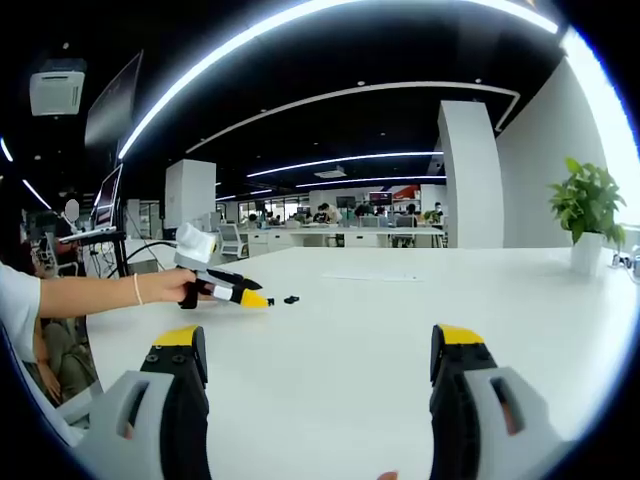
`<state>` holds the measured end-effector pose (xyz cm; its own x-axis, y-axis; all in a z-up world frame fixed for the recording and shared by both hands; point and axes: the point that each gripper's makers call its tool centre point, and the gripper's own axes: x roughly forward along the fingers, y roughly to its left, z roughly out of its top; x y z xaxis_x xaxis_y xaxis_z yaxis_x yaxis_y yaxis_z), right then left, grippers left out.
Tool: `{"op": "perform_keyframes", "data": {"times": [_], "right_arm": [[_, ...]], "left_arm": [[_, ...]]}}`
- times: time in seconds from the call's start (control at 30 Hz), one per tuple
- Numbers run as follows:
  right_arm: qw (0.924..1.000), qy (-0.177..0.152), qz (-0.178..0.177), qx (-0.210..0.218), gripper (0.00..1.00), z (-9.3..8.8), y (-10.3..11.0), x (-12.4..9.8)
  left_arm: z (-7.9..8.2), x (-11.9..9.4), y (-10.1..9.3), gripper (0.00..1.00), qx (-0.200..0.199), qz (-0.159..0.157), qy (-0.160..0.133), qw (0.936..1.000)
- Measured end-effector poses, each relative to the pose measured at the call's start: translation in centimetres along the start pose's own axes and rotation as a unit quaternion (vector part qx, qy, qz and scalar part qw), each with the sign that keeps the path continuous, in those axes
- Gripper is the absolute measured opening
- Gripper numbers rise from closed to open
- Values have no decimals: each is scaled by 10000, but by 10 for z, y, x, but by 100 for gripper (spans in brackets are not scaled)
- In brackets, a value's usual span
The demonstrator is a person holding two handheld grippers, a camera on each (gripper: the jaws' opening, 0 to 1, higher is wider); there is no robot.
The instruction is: Snap the two parts of the plastic buckle together until the buckle closes and remains connected.
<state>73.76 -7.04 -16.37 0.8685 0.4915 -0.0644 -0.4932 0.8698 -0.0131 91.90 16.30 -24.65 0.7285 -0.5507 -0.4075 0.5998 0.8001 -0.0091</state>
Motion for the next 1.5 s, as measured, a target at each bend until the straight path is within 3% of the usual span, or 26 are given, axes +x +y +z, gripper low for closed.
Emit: {"op": "perform_keyframes", "data": {"times": [0.43, 0.57, 1.5], "right_arm": [[10000, 37, 30, -21, 93, -2, 1, -1], [10000, 64, 60, -45, 92, -4, 1, -2], [9999, -3, 130, 12, 91, -5, 5, -5]], "left_arm": [[-4, 8, -4, 46, 178, -65, 204, 9996], [-7, 10, -8, 45, -188, -256, 217, 9993], [-7, 11, 3, 22, -177, -87, 173, 9997]]}}
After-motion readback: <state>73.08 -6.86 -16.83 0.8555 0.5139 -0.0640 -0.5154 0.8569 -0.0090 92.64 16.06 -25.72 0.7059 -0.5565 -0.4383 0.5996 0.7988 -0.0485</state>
